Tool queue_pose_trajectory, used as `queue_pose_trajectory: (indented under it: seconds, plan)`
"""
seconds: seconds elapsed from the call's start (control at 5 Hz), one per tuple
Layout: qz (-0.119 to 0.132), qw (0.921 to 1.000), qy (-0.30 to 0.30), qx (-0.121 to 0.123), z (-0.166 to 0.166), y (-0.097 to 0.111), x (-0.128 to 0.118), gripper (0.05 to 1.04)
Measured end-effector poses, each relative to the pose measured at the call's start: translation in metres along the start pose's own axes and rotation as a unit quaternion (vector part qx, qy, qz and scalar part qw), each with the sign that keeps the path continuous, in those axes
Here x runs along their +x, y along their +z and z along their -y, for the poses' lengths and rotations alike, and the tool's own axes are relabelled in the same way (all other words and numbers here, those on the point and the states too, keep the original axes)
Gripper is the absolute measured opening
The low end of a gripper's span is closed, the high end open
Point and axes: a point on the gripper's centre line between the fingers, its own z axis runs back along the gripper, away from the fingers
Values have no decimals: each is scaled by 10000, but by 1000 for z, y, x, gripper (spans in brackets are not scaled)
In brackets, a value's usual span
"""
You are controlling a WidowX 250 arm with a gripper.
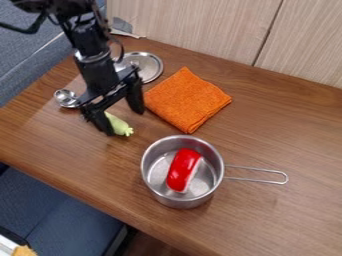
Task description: Move the red object to the upper middle table
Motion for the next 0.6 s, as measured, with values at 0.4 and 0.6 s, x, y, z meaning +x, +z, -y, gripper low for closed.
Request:
queue_pose_trajectory:
  seconds: [0.4,0.6]
  plan:
    - [30,9957,-812,-453,4,36,-53,999]
    - [-236,9829,-1805,-285,8,30,-94,999]
